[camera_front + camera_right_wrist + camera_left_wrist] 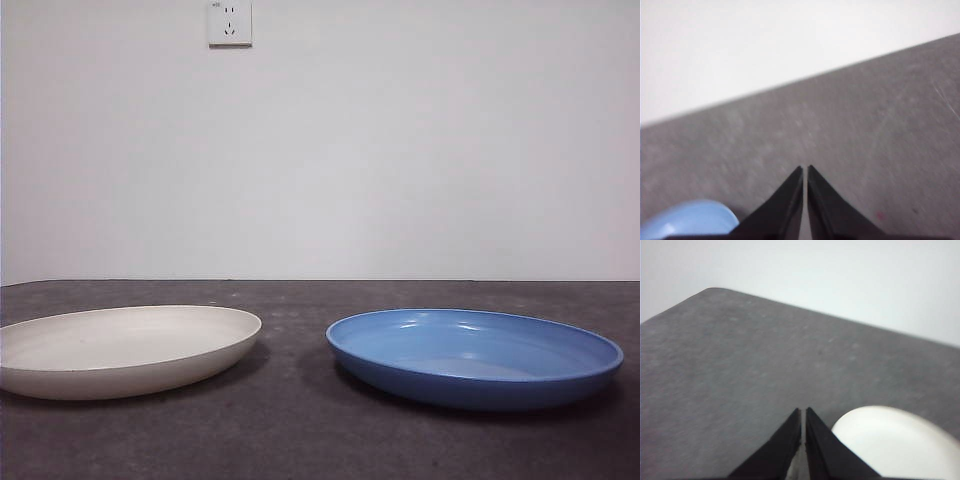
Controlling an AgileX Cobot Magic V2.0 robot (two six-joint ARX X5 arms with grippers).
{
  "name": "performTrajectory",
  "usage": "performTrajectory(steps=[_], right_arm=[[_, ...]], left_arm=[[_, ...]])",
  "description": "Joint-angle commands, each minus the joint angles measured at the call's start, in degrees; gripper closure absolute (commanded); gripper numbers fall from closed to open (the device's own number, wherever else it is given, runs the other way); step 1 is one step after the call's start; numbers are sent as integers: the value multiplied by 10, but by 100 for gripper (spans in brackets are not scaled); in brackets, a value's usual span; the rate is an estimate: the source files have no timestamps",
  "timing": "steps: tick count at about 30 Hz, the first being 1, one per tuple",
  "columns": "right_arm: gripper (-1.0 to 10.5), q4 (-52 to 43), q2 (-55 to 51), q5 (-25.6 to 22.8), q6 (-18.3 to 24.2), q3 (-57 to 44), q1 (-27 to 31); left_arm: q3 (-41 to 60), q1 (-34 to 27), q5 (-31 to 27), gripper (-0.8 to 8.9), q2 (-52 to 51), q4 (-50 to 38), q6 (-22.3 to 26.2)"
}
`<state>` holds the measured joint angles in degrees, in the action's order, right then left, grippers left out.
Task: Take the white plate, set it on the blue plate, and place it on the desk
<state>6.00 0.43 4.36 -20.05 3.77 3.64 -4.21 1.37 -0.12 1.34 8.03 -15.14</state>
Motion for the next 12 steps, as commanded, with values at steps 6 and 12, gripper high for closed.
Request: performTrajectory(steps=[6, 12], right_arm=[[937, -3, 59, 39, -70, 89, -2], [937, 33, 145, 88, -70, 190, -6]], left_arm=[[-88, 32, 2, 798, 59, -7, -64], [-195, 44, 6, 798, 127, 47, -46]])
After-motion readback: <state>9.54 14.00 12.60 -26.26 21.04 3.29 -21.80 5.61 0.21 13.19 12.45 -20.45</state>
